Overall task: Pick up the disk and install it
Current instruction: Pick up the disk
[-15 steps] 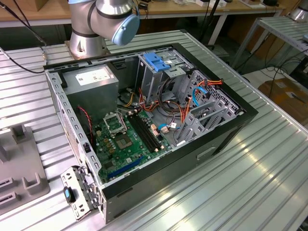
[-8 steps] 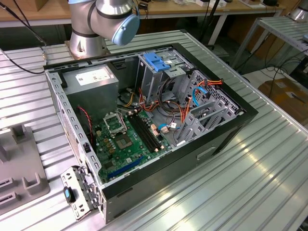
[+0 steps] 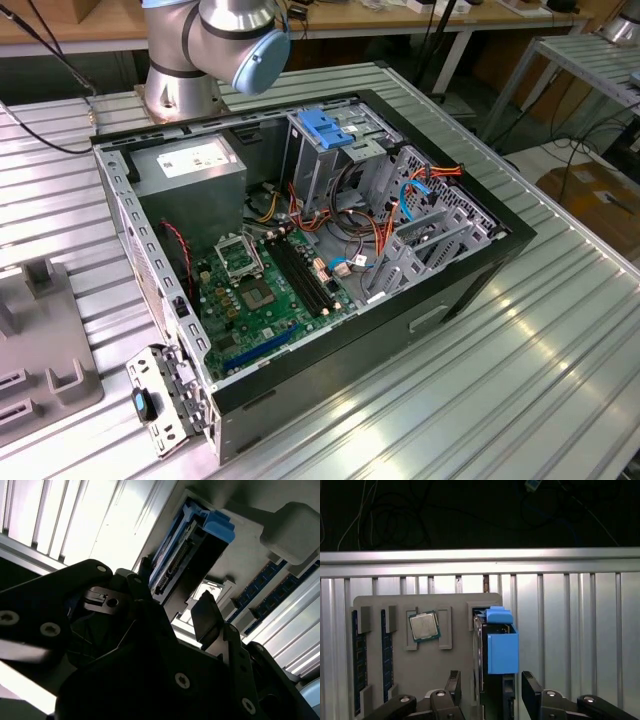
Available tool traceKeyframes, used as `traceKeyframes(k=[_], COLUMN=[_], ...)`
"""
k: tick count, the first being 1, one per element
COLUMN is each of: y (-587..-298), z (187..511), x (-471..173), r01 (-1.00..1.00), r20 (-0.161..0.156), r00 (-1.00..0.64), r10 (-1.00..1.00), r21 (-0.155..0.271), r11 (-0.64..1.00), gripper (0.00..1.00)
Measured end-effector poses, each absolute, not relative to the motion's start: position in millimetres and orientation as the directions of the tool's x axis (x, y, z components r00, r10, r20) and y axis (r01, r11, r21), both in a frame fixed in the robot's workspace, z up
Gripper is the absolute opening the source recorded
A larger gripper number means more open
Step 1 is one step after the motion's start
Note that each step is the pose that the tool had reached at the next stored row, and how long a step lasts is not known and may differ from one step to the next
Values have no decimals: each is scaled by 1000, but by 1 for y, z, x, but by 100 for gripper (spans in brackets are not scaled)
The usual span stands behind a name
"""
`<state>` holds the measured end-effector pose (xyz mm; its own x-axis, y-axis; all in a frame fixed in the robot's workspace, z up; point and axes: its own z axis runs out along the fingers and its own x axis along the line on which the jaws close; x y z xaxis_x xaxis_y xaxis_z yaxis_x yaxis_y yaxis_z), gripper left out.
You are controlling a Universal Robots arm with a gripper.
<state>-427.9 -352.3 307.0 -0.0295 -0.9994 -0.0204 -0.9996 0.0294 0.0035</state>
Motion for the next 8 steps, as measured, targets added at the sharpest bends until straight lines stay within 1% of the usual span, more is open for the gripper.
traceKeyframes(k=[3, 4, 8], y=[-352, -352, -352], z=[307, 307, 307], x=[-428, -428, -428], r01=[-1000, -1000, -1000], r20=[-20, -20, -20], r00=[-29, -29, -30], r10=[-999, -999, -999], r21=[3, 3, 4], r11=[29, 29, 29], gripper=[58, 51, 50])
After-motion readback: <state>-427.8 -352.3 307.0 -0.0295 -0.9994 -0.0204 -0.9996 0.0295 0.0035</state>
